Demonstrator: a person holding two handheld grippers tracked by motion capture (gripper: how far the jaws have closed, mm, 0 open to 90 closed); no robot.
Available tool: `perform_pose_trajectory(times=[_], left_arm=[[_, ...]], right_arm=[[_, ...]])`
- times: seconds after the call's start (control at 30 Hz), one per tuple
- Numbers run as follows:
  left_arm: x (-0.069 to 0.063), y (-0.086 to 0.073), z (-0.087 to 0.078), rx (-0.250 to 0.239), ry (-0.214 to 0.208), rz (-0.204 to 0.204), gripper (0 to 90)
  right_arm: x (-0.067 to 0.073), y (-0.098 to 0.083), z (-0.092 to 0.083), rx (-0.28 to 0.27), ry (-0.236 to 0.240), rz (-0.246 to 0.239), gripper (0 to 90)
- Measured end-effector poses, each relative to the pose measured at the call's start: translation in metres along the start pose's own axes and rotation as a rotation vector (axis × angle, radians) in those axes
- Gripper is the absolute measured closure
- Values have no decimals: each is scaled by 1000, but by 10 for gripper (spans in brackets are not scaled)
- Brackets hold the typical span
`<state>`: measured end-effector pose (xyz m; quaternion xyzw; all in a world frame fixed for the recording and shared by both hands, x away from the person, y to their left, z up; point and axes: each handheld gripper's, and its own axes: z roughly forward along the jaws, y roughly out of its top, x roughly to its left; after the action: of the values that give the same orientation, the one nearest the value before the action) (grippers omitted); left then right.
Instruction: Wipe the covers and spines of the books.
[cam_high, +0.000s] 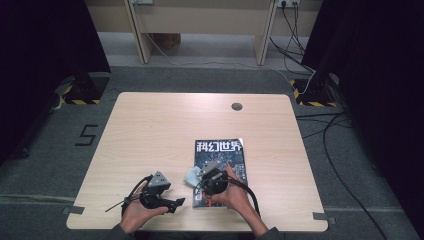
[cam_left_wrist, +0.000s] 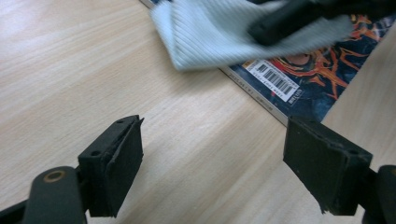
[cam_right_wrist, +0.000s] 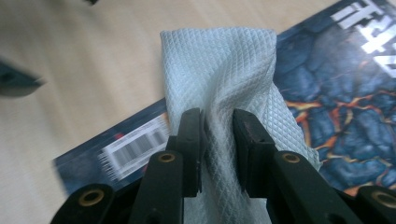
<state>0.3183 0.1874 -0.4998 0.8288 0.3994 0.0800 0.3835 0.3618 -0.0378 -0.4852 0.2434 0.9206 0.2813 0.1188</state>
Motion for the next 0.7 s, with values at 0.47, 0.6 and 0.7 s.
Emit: perform_pose_trajectory(times=[0.47,0.6,0.7], left_arm=[[5,3,-5,-60,31,-30,194],[2,2,-3,-52,27,-26,194],[-1,4,2,-46,22,-30,193]], right_arm=[[30,-24,-20,-5,82,-24,736],[21,-37,-28,1,70,13,732],[10,-50,-37,1,48,55,730]])
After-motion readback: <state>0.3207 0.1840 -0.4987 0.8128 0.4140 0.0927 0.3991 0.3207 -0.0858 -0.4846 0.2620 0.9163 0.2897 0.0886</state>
